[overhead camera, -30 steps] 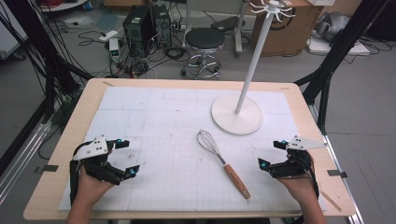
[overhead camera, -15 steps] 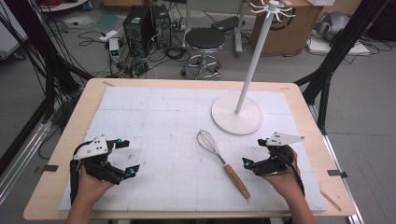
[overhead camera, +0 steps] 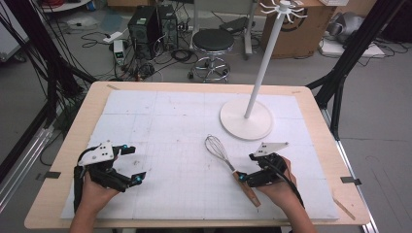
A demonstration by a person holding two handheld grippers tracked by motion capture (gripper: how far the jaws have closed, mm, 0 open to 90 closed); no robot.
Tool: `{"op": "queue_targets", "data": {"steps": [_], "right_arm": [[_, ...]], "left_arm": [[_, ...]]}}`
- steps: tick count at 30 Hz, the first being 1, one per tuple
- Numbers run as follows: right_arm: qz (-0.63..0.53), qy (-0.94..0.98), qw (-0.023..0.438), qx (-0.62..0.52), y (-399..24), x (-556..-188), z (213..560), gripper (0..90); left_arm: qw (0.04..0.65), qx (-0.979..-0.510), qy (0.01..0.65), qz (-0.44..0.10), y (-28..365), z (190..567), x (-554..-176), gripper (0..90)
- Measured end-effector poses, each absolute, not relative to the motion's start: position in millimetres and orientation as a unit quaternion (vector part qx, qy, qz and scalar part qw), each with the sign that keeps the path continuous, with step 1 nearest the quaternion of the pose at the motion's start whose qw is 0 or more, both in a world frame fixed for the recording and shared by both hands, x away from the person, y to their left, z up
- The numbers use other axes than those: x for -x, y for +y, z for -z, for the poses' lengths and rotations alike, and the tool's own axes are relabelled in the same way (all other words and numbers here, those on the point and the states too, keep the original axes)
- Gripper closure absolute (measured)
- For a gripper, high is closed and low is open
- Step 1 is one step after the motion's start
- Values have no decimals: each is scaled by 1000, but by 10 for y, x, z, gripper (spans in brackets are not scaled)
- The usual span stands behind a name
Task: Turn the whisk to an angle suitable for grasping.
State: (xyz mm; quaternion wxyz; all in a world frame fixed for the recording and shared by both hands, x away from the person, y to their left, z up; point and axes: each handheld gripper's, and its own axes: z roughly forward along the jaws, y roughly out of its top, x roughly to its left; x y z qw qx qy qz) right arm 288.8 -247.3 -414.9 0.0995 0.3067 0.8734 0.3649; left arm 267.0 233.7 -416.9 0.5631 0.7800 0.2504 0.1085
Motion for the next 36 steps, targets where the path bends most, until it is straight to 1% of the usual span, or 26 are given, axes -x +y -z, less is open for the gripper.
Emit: {"op": "queue_targets", "data": {"steps": [2,4,11,13,17,20,23,26,30,32,33,34,35,36], "right_arm": [[-352,882,98,-299,-2418,-2875,4186,168],[-335,891,100,-290,-2364,-2851,4218,202],[-292,912,79,-276,-2258,-2816,4314,443],[-294,914,60,-272,-2253,-2809,4313,544],[-291,916,62,-268,-2252,-2822,4305,571],[-292,915,57,-273,-2270,-2836,4301,632],[-291,915,56,-274,-2273,-2839,4300,651],[-295,916,47,-268,-2265,-2837,4297,699],[-288,922,52,-254,-2231,-2815,4283,707],[-291,921,56,-253,-2231,-2809,4289,692],[-290,921,61,-252,-2234,-2807,4289,646],[-291,921,62,-250,-2239,-2806,4293,573],[-292,919,63,-256,-2262,-2788,4294,549],[-292,920,64,-254,-2281,-2782,4298,557]], "left_arm": [[564,-780,250,-107,2328,4173,-2673,17],[562,-781,250,-107,2323,4174,-2675,17],[560,-783,249,-108,2306,4180,-2679,17],[560,-783,249,-107,2306,4180,-2680,17],[559,-784,248,-107,2305,4181,-2679,17],[559,-785,246,-106,2305,4181,-2680,17],[560,-784,245,-106,2304,4181,-2681,17],[561,-784,244,-105,2304,4178,-2681,17],[562,-784,244,-105,2300,4176,-2680,17],[560,-785,243,-105,2298,4177,-2681,17],[560,-785,243,-106,2296,4178,-2681,17],[559,-785,243,-105,2295,4180,-2681,17],[559,-786,243,-105,2294,4180,-2681,17],[558,-786,243,-105,2295,4180,-2681,17]]}}
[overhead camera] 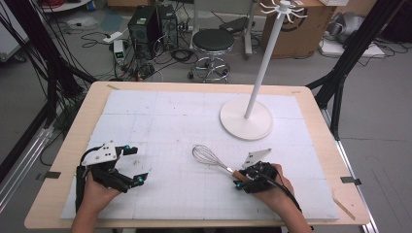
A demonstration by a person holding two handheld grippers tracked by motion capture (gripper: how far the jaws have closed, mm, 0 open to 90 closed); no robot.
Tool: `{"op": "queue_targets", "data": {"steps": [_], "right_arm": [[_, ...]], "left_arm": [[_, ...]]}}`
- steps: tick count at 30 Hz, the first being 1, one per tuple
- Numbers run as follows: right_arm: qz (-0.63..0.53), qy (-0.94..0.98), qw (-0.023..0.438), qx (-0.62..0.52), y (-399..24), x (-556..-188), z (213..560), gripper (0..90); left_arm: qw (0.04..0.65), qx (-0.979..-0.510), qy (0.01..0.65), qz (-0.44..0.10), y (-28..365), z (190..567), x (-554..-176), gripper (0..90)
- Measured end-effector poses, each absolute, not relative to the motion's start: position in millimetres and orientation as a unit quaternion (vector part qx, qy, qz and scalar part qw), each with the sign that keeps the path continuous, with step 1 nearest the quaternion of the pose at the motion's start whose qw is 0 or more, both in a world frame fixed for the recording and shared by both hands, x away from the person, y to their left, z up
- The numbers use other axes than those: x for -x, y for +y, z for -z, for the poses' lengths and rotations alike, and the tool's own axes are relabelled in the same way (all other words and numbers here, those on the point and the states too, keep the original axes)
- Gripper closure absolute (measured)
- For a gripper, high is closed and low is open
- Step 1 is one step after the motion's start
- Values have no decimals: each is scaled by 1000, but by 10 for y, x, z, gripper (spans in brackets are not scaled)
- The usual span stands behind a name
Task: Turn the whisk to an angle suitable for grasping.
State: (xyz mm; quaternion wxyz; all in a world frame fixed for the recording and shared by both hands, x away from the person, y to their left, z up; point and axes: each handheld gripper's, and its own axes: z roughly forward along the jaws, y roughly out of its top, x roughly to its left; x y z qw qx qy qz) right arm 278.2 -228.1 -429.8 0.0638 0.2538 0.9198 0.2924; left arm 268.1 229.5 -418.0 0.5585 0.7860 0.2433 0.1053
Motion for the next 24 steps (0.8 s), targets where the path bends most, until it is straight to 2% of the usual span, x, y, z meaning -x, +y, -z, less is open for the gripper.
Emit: {"op": "queue_targets", "data": {"steps": [3,4,5,7,13,24], "right_arm": [[-288,920,68,-256,-2330,-2759,4307,572],[-293,916,66,-265,-2393,-2738,4310,622],[-293,916,66,-265,-2393,-2738,4310,622],[-295,915,64,-267,-2419,-2741,4309,684],[-297,917,64,-258,-2401,-2774,4306,694],[-312,921,38,-233,-2179,-2902,4325,694]], "left_arm": [[559,-786,244,-105,2305,4180,-2680,17],[559,-785,244,-105,2308,4181,-2682,17],[559,-785,245,-106,2309,4182,-2681,17],[559,-785,245,-107,2311,4182,-2683,17],[560,-784,244,-108,2301,4167,-2679,17],[560,-784,243,-110,2287,4156,-2682,17]]}}
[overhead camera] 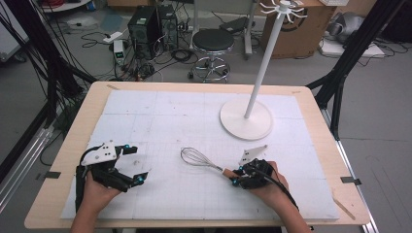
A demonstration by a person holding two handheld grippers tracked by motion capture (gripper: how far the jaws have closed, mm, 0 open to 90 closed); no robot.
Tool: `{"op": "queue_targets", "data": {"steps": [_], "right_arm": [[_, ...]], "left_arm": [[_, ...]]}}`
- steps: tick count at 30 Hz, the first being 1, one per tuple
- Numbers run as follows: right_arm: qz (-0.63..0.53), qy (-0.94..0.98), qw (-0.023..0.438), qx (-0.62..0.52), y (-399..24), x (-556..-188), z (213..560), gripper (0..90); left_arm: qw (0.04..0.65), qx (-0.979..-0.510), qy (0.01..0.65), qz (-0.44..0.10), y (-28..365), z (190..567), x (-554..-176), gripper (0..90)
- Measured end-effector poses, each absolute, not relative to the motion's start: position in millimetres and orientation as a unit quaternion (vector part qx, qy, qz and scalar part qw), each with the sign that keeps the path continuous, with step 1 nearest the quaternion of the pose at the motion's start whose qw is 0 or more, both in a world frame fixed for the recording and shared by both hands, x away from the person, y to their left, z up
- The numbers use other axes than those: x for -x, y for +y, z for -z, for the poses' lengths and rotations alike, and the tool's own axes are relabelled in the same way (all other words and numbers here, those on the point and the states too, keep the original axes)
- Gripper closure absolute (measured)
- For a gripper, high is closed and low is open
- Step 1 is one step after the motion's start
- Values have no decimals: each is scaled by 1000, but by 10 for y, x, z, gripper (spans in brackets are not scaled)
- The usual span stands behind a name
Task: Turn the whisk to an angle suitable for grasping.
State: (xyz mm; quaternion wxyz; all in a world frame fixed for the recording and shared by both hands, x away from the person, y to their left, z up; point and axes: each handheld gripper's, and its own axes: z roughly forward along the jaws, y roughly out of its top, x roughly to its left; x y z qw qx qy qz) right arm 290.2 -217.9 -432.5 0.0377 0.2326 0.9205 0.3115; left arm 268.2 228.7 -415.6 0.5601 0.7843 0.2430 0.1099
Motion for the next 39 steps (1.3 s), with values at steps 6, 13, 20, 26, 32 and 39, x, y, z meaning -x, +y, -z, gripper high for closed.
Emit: {"op": "queue_targets", "data": {"steps": [6,13,20,26,32,39], "right_arm": [[-316,927,32,-201,-1897,-2970,4332,694],[-321,929,22,-181,-1703,-3022,4343,695],[-318,936,14,-150,-1386,-3062,4334,695],[-316,941,12,-121,-1061,-3086,4337,693],[-321,939,6,-122,-1039,-3073,4347,569],[-301,944,43,-126,-1251,-2966,4320,560]], "left_arm": [[557,-787,241,-109,2262,4151,-2684,17],[557,-788,239,-109,2257,4150,-2688,17],[556,-790,238,-106,2235,4154,-2693,17],[556,-789,238,-107,2244,4155,-2692,17],[554,-790,238,-106,2263,4163,-2696,17],[556,-789,239,-104,2273,4170,-2697,17]]}}
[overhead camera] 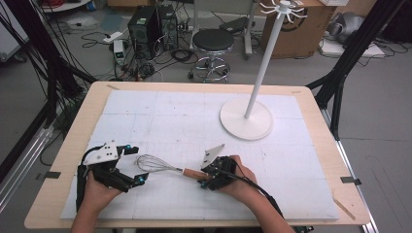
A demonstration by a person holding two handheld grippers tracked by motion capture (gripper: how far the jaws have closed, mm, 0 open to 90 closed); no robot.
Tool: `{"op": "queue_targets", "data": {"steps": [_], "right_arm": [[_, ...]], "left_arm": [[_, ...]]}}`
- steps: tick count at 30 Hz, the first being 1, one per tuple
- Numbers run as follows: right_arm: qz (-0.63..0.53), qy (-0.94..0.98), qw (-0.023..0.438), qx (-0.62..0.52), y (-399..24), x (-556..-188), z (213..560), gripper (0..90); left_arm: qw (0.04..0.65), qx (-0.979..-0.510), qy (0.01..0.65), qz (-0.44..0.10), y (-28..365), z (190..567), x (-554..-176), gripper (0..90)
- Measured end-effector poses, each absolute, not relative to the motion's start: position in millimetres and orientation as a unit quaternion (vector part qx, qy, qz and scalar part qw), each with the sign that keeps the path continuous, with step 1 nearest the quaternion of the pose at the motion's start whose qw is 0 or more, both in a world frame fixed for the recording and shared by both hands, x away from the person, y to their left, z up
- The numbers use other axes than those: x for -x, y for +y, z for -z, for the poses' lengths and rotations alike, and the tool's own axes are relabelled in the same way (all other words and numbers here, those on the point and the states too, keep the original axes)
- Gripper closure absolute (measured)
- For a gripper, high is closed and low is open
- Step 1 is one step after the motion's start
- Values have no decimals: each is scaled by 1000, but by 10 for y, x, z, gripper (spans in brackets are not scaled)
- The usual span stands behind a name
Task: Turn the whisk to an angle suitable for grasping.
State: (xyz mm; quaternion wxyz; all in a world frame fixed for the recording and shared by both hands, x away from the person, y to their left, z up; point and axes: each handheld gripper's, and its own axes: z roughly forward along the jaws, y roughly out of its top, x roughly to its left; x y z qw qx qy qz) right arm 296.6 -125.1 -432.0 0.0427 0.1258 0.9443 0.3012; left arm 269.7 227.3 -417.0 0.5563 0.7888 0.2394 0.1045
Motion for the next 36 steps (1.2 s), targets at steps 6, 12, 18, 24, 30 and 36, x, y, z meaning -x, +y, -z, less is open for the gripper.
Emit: {"op": "queue_targets", "data": {"steps": [6,12,18,24,30,36], "right_arm": [[-311,942,23,-125,-1440,-2927,4328,704],[-312,943,31,-111,-1303,-2952,4329,707],[-321,939,46,-117,-1183,-2969,4354,598],[-318,935,58,-147,-1295,-2985,4357,504],[-317,931,67,-169,-1422,-3040,4357,507],[-314,928,83,-181,-1466,-3072,4352,509]], "left_arm": [[556,-789,240,-103,2254,4164,-2692,17],[557,-789,237,-104,2254,4157,-2684,17],[559,-788,237,-99,2262,4169,-2687,17],[556,-790,237,-97,2244,4181,-2695,17],[556,-791,237,-97,2251,4175,-2693,17],[556,-790,238,-98,2243,4180,-2695,17]]}}
